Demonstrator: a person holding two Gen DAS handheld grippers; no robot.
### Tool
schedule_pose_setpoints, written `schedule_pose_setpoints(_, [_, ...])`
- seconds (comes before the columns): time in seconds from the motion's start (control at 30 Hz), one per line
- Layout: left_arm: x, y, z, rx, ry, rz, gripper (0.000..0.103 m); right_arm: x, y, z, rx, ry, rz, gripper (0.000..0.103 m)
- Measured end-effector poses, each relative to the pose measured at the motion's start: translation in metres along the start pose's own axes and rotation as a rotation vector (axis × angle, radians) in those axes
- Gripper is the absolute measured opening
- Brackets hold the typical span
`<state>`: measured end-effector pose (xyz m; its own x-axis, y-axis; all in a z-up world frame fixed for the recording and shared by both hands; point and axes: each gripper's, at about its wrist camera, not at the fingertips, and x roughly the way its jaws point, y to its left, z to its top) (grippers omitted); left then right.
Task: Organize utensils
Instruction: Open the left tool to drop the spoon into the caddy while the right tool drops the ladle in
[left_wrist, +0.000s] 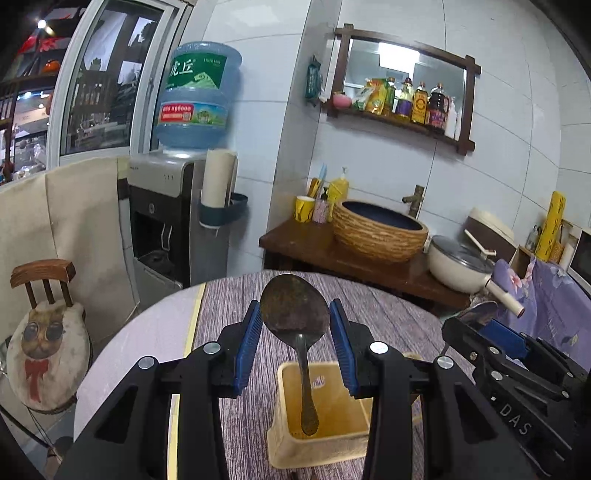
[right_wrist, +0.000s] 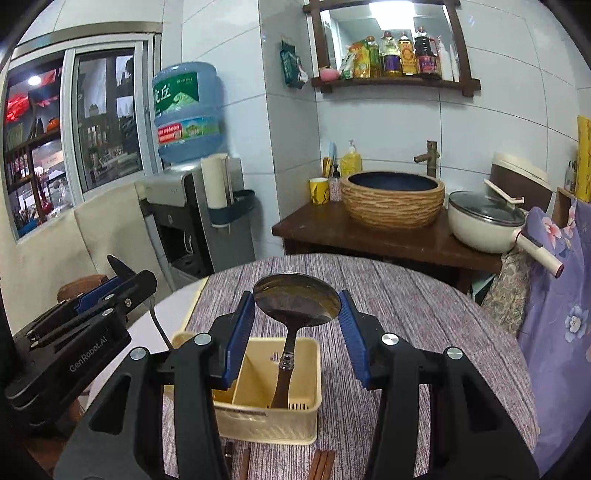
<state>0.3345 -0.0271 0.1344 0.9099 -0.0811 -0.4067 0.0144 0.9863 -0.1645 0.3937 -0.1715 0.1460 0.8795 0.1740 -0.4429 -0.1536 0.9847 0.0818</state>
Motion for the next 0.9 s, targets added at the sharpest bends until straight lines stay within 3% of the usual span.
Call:
schedule_pose_setpoints(0.23, [0.009, -0.001, -0.022, 0.031, 0.047, -0.005, 0.038, 0.009, 0.003, -0.026, -0.036, 0.019, -0.013, 0.047])
schedule_pose_setpoints(0.5, [0.009, -0.007, -0.031, 0.08, 0.043, 0.0, 0.038, 0.012, -0.001, -0.037, -0.049, 0.028, -0.017, 0.047])
schedule_pose_setpoints(0.63, [-0.003, -0.002, -0.028, 0.055, 0.018, -0.009, 0.04, 0.002, -0.003, -0.038, -0.052, -0.008, -0.015, 0.06])
schedule_pose_setpoints(0.9, [-0.045, 0.01, -0.042, 0.052, -0.024, 0.063, 0.08, -0.045, -0.006, -0.051, -0.074, -0.071, -0.038, 0.073])
